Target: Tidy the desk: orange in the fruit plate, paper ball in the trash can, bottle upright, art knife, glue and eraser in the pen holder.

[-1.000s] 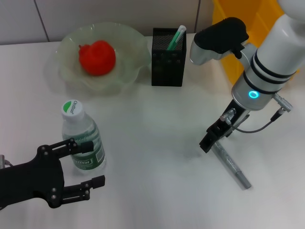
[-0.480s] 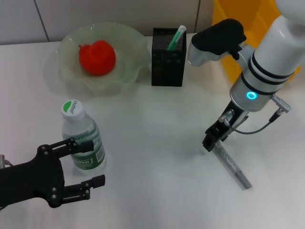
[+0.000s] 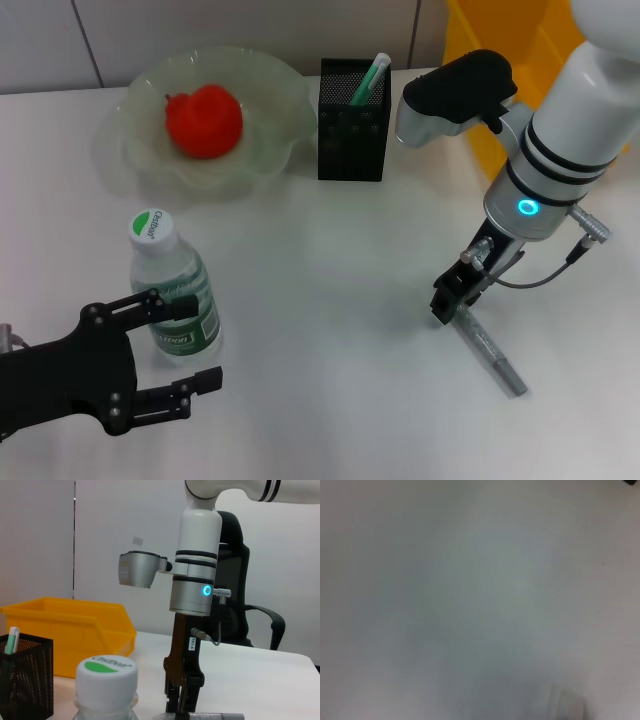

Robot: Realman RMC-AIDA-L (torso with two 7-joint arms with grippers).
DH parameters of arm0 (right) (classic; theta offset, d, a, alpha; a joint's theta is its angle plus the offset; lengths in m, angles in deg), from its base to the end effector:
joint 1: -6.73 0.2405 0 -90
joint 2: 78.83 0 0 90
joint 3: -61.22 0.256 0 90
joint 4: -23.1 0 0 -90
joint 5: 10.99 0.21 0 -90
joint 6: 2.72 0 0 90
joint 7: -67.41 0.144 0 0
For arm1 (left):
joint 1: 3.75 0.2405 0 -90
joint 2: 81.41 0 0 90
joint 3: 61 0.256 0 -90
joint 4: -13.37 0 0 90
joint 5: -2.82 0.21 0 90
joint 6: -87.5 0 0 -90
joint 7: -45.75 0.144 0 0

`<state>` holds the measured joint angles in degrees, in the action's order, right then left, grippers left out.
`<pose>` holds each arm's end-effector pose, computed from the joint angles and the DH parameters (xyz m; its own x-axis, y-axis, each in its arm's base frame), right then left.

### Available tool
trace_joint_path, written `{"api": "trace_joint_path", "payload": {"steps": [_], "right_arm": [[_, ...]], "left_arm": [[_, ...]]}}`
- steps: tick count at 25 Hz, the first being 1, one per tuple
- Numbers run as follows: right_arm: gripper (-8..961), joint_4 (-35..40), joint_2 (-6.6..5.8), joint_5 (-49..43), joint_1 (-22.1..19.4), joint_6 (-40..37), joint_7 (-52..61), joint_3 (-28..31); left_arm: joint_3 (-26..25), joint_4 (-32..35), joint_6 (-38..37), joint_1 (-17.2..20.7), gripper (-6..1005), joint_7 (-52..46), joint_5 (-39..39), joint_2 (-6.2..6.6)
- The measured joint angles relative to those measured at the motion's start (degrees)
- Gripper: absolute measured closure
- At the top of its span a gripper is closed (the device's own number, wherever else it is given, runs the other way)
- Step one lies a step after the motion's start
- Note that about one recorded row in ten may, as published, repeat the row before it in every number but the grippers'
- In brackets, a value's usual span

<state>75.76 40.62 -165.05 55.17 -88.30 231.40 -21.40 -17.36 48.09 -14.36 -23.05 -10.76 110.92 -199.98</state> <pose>0.1901 0.3722 -0.0451 0.4537 -0.8388 0.3009 -0.6646 -0.5434 -0.5128 -0.2886 0.2526 -0.0035 0.8053 0.1067 0.5831 0.2334 -0.9613 -0.1465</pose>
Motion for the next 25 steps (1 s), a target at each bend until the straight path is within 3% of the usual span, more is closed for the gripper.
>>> {"api": "trace_joint_path", "payload": {"steps": [10, 16, 17, 22, 24, 25], "right_arm": [[584, -0.28, 0.0, -0.02, 0.14, 0.66, 0.01, -1.3], [802, -0.73, -0.09, -0.01, 0.88, 0.24, -0.11, -1.25], [804, 0.02, -0.11, -0.02, 0.75, 0.19, -0.24, -1.09], [808, 10.59, -0.36, 0.22, -2.31, -2.33, -0.5, 0.25], [808, 19.4, -0.37, 0.22, -4.42, -3.39, -0.62, 1.82], [809, 19.4, -0.37, 0.22, -4.42, -3.39, -0.62, 1.82]], "left_arm": [[-0.14, -0.08, 0.0, -0.29, 214, 0.0, 0.01, 0.0], [-0.21, 0.05, -0.18, -0.38, 214, -0.03, 0.0, 0.0], [-0.23, 0.06, -0.13, -0.39, 214, -0.02, 0.01, 0.0], [-0.23, 0.08, -0.08, -0.39, 214, -0.03, 0.01, 0.0], [-0.23, -0.12, -0.05, -0.39, 214, -0.05, 0.01, 0.0], [-0.23, -0.12, -0.05, -0.39, 214, -0.05, 0.01, 0.0]]}}
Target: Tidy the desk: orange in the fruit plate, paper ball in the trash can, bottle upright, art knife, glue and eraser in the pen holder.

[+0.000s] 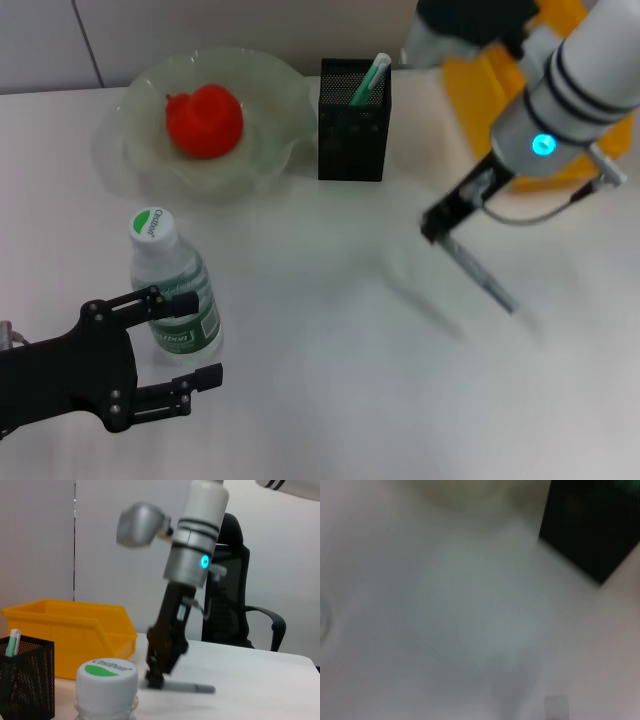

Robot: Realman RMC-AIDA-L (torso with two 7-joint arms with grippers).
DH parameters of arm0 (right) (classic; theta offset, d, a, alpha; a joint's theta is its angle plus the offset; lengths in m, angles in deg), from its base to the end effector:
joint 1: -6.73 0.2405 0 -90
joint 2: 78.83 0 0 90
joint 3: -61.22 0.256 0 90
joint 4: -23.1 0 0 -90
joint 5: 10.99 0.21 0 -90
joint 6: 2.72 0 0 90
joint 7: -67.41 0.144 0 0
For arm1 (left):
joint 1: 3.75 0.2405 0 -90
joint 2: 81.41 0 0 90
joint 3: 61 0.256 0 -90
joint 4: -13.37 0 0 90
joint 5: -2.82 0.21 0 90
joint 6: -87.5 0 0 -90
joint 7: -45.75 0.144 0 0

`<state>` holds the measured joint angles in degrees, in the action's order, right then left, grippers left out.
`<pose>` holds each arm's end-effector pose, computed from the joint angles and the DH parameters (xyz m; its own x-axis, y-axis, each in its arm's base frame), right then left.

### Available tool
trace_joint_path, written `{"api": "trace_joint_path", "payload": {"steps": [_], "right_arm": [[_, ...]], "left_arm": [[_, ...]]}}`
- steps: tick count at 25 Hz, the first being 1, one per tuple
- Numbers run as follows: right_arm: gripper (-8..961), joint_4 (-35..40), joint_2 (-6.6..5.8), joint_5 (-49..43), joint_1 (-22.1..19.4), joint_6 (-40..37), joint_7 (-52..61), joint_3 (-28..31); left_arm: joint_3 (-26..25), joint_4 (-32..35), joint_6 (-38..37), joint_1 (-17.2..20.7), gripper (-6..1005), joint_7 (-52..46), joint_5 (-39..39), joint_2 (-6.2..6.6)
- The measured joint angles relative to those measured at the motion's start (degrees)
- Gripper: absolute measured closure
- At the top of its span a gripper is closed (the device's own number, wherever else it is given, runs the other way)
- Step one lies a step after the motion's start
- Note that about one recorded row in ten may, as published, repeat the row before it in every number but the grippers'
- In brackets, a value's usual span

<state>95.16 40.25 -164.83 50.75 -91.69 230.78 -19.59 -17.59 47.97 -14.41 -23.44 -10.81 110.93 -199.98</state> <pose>0.1480 0.3801 -0.0076 0.6148 -0.7724 0.1597 -0.6080 -0.5930 -0.5279 -0.2871 0.2545 -0.0033 0.8039 0.1033 0.5857 0.2306 -0.9619 -0.1469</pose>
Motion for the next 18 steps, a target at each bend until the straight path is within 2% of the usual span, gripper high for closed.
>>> {"api": "trace_joint_path", "payload": {"steps": [3, 4, 5, 7, 11, 12, 18], "right_arm": [[809, 7.89, 0.02, 0.09, -2.36, 0.95, -0.49, 1.46], [809, 11.73, 0.11, 0.16, -3.98, 4.01, -1.43, 1.69], [809, 11.73, 0.11, 0.16, -3.98, 4.01, -1.43, 1.69], [809, 14.04, 0.17, 0.12, -5.68, 9.73, -2.59, 1.27], [810, 14.44, 0.23, 0.36, -6.74, 15.6, -4.24, 1.01], [810, 14.54, 0.34, 0.53, -7.66, 20.54, -5.51, 0.16], [811, 14.15, 0.29, 0.77, -10.35, 33.71, -7.56, -5.21]], "left_arm": [[-0.02, -0.09, 0.03, 0.0, 214, 0.01, 0.0, 0.0], [-0.07, -0.17, 0.04, 0.01, 214, 0.01, 0.0, 0.0], [-0.07, -0.17, 0.04, 0.01, 214, 0.01, 0.0, 0.0], [-0.08, -0.21, 0.04, 0.0, 214, 0.01, -0.01, 0.0], [-0.09, -0.31, 0.05, 0.0, 214, 0.03, -0.04, -0.06], [-0.09, -0.33, 0.11, 0.0, 214, 0.01, -0.07, -0.08], [-0.09, -0.36, 0.5, 0.01, 214, -0.25, -0.28, -0.11]]}}
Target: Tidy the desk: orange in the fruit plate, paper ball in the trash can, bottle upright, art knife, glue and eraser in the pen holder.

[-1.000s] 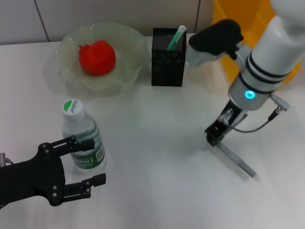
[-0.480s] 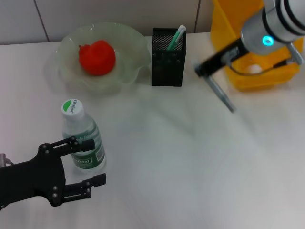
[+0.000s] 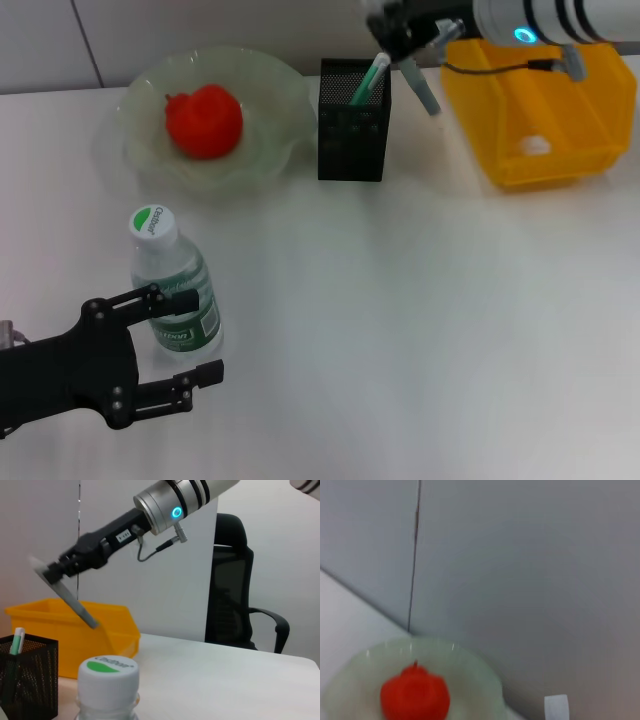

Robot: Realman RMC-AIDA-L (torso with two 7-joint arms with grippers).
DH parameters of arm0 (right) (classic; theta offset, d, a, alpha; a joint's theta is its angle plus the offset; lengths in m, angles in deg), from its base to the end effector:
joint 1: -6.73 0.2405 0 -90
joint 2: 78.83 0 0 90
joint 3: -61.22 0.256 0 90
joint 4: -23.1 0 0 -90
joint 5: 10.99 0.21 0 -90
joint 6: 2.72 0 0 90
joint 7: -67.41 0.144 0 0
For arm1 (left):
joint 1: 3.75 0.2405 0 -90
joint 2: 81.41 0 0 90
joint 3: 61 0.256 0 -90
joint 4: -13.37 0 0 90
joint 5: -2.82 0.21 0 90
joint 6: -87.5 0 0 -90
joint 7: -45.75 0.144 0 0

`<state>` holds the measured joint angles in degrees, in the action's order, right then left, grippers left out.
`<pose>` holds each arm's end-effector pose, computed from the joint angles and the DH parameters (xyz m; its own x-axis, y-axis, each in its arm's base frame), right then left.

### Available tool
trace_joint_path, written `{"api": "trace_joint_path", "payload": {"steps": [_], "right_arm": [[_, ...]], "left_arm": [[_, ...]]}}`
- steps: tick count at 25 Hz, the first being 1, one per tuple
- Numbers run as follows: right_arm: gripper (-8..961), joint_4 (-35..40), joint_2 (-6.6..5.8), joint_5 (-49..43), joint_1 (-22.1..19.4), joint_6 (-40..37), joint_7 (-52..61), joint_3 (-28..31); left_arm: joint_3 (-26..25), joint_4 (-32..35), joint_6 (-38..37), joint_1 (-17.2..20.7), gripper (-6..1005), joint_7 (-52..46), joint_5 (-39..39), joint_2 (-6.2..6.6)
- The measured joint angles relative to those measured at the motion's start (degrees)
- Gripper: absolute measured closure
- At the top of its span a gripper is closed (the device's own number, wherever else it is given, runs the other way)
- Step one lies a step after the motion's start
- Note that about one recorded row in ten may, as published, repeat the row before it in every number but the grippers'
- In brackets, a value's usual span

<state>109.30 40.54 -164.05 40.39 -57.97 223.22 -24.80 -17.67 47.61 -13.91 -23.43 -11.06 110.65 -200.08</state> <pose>0.1030 0.4140 0.0244 0.9065 -0.3550 -0.2284 -0.4051 -0.5795 -0.7072 -0.2875 0.2550 -0.0045 0.7998 0.1122 0.5898 0.2440 -0.9583 -0.1486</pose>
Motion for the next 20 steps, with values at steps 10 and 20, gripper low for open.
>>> {"api": "trace_joint_path", "payload": {"steps": [10, 20], "right_arm": [[813, -5.76, -0.03, 0.46, -3.85, 24.69, -2.37, -9.02], [814, -16.94, -0.13, 3.37, -3.43, 40.63, -2.23, -14.64]], "left_arm": [[-0.02, -0.07, 0.26, 0.38, 214, -0.36, -0.4, -0.06], [-0.09, -0.76, 0.34, 0.41, 214, -0.42, -0.43, -0.06]]}}
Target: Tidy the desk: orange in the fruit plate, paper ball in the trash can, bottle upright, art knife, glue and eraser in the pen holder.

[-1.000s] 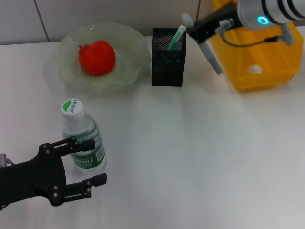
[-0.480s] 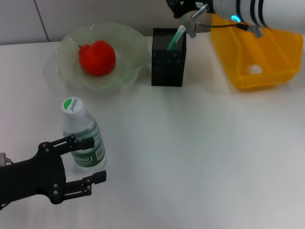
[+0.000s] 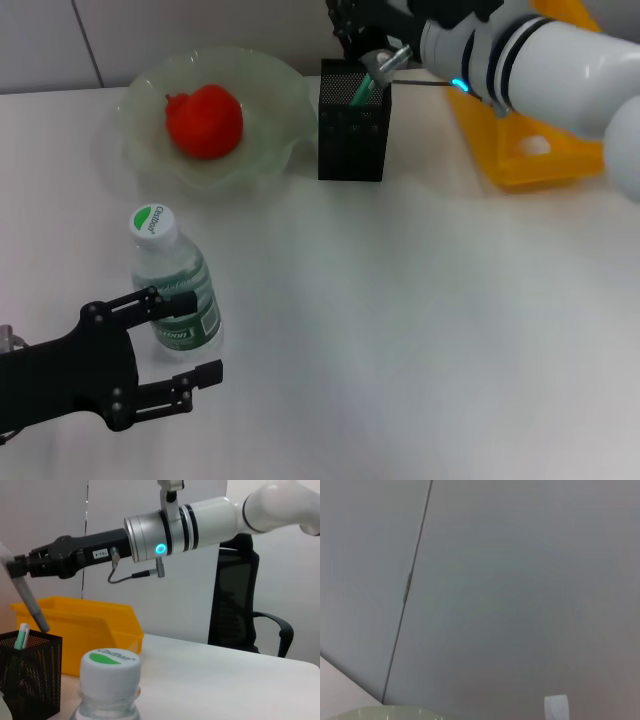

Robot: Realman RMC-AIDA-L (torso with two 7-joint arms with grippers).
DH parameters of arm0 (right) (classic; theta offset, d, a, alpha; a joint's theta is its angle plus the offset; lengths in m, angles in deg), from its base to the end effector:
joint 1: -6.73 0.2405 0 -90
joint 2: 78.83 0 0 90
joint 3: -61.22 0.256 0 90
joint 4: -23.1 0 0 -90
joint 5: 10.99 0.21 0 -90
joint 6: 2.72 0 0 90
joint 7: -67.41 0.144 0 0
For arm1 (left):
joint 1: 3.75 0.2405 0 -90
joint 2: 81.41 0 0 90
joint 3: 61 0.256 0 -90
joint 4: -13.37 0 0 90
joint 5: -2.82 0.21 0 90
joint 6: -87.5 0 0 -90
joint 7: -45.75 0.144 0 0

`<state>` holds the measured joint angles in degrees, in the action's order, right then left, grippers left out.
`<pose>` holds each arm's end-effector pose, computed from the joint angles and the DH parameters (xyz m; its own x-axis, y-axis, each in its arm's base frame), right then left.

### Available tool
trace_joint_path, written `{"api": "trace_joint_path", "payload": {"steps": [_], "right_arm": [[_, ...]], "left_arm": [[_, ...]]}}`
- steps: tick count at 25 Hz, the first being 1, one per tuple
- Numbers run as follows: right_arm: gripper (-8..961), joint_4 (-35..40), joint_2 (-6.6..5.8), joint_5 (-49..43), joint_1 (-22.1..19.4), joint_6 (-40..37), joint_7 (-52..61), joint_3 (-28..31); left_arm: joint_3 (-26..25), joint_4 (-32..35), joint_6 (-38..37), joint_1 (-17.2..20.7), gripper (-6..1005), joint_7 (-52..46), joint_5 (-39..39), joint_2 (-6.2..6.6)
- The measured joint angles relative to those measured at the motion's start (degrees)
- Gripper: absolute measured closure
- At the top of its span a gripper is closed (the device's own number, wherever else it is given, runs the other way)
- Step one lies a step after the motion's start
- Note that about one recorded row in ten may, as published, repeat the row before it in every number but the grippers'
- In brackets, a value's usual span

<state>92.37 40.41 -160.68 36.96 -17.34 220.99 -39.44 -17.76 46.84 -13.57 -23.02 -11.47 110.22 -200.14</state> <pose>0.1217 0.4259 -0.0260 0.9267 -0.1034 -0.3612 -0.3612 -0.5097 -0.7809 -0.2896 0.2527 -0.0062 0.7892 0.1334 0.5994 0.2701 -0.9520 -0.1438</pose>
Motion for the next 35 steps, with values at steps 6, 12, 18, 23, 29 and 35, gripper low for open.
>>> {"api": "trace_joint_path", "payload": {"steps": [6, 12, 18, 23, 29, 35], "right_arm": [[815, -3.57, 0.08, 1.77, 1.21, 2.19, 0.45, -1.07], [732, -7.25, -0.13, 4.47, 3.75, 2.54, 0.31, -1.11], [633, -7.86, -0.04, 4.5, 4.21, 2.54, 0.31, -1.01], [491, -5.11, -0.09, 4.52, 2.5, 1.41, 0.31, -0.59], [277, 11.95, -0.01, 7.53, -7.86, -12.42, 0.33, 2.77], [159, 22.94, -0.27, 16.35, -10.49, -45.79, -2.5, 19.36]], "left_arm": [[0.09, -0.09, 0.0, -0.07, 214, 0.0, 0.0, -0.01], [0.11, -1.02, 0.0, -0.22, 214, 0.19, 0.0, -0.01], [0.11, -1.33, 0.0, -0.23, 214, 0.42, 0.0, -0.01], [0.04, -1.33, -0.12, 0.01, 214, 0.49, 0.0, -0.01], [-0.01, -1.33, -0.3, 0.14, 214, 0.45, 0.0, -0.01], [-2.12, -1.39, -1.68, 0.36, 214, -0.9, -0.85, 0.17]]}}
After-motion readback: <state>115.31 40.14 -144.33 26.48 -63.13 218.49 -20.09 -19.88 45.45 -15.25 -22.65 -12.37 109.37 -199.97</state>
